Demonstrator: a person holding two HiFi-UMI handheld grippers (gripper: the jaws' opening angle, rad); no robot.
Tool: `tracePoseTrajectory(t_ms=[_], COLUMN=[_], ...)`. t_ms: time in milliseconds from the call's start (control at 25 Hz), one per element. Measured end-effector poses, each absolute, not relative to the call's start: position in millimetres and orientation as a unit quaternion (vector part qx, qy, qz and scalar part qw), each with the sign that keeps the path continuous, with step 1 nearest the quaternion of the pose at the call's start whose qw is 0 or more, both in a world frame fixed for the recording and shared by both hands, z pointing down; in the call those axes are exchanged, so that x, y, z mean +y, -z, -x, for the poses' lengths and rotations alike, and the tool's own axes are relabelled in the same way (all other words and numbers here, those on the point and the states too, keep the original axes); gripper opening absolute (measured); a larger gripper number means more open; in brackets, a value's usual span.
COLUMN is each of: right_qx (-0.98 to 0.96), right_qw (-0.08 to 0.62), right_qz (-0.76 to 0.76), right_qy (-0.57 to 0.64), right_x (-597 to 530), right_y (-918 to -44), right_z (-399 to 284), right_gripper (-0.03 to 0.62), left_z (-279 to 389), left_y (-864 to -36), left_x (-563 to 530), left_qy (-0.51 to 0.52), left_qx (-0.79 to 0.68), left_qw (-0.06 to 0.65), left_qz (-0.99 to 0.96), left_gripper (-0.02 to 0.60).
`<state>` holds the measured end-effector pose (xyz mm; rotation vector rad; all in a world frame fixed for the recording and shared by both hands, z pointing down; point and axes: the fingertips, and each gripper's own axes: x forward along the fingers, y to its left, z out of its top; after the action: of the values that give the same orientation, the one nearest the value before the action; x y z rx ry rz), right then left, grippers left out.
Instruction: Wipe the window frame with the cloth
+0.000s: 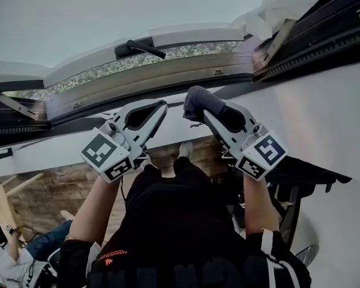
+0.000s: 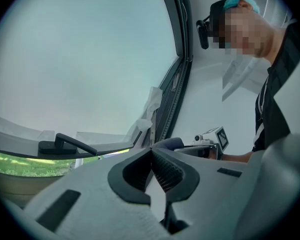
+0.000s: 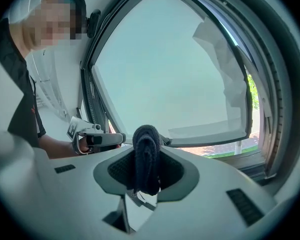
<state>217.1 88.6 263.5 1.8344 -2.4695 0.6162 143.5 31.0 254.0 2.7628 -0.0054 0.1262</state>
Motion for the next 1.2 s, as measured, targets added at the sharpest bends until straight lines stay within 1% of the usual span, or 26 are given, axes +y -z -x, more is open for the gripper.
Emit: tracePoseTrajectory(t_ms=[760, 1200], right_qx=[-0.723, -0.696], right_qw=[0.005, 0.014], right_qz=[-0.655, -0.679], right_qy=[-0.221, -0.235], right_x=[109, 115], right_y=[-302, -325], right_z=[-320, -357], right_gripper=[0.101, 0.101], left_z=[-212, -236], left_y=[-291, -312], left_x=[46, 54], left_qy=[-0.078, -0.090], left_qx=[0.023, 0.036], left_qw=[0.206, 0.219], left_qz=[-0.975, -0.971], left_gripper=[0.018, 0.018])
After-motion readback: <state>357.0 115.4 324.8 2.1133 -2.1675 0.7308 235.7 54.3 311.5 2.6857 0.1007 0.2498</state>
